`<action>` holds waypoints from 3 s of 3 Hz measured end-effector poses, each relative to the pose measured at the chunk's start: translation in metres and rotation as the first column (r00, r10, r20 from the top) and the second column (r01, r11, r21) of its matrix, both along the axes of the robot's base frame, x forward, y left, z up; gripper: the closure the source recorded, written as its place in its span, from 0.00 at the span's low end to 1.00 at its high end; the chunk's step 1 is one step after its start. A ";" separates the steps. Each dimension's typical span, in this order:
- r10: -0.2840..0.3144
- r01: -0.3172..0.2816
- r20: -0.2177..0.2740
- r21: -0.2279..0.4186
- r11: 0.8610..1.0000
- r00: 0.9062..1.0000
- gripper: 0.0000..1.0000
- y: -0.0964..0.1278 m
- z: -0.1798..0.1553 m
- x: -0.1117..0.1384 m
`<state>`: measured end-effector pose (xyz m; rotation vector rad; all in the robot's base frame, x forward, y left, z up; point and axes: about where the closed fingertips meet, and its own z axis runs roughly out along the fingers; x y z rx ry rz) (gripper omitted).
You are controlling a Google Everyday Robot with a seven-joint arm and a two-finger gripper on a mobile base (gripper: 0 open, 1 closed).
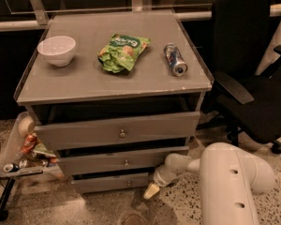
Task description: Open bottom drawer
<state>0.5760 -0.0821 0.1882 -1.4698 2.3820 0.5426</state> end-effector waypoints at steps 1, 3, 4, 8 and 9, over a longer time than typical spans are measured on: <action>0.000 0.000 0.000 0.000 1.000 1.000 0.42 0.000 0.000 0.000; 0.000 0.000 0.000 0.000 1.000 1.000 0.88 0.000 0.000 0.000; 0.000 0.000 0.000 0.000 1.000 1.000 1.00 0.000 0.000 0.000; -0.011 0.011 0.003 0.006 1.000 1.000 1.00 -0.001 0.016 0.002; -0.048 0.048 0.000 0.029 0.998 0.999 1.00 -0.011 0.028 -0.025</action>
Offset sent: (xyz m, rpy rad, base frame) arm 0.0000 0.0000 0.0000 0.0000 0.0000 0.0000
